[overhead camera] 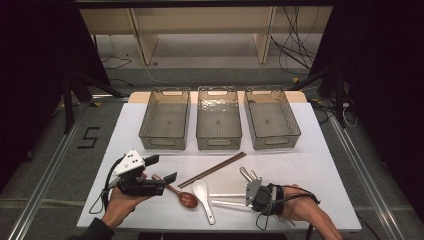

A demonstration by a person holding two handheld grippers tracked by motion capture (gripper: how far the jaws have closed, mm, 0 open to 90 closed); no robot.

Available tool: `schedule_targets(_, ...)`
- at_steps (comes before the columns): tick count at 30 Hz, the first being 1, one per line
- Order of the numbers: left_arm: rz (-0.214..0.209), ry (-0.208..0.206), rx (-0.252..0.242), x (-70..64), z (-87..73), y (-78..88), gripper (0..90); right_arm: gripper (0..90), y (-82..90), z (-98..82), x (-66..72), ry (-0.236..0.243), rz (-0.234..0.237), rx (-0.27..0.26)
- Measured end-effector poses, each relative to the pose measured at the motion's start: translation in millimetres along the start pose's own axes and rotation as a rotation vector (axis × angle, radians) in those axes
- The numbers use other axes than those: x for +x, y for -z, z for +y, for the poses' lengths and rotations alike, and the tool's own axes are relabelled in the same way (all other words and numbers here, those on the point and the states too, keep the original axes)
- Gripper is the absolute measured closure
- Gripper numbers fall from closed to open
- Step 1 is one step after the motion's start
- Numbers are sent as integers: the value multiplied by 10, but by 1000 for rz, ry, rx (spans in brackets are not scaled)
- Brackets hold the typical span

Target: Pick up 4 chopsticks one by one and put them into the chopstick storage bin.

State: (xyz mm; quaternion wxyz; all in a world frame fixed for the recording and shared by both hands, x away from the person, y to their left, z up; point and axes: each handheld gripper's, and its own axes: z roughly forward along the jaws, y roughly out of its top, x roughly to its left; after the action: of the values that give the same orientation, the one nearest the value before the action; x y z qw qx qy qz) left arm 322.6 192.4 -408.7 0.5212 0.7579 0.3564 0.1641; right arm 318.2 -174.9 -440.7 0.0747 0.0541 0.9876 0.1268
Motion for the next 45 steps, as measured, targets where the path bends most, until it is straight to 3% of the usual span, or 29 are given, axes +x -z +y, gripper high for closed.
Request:
schedule_targets(6,-24,-28,34,-31,24,-32,132,857,105,20,-29,-20,-49,-43)
schedule_targets(10,-57,-43,91,-72,70,-99,131,857,156,44,-51,-33,-70,-67)
schedule_targets(19,-140,-168,242,-294,243,-395,131,856,196,191,-78,-15,-69,-102)
schedule_targets(24,-170,-217,308,-386,286,-564,129,856,207,299,-74,3,-67,-116)
schedule_targets(28,-176,-270,353,-456,285,-626,131,856,214,326,-73,6,-65,-122)
schedule_targets(29,-181,-281,360,-470,284,-640,134,856,214,330,-87,29,-69,-124)
schedule_targets(31,-203,-303,384,-494,285,-667,152,856,214,349,-74,13,-64,-128)
schedule_targets(39,-241,-420,462,-562,279,-779,219,856,216,407,-66,31,-54,-130)
schedule_targets(45,-282,-459,508,-636,242,-873,300,857,211,440,-54,48,-55,-134)
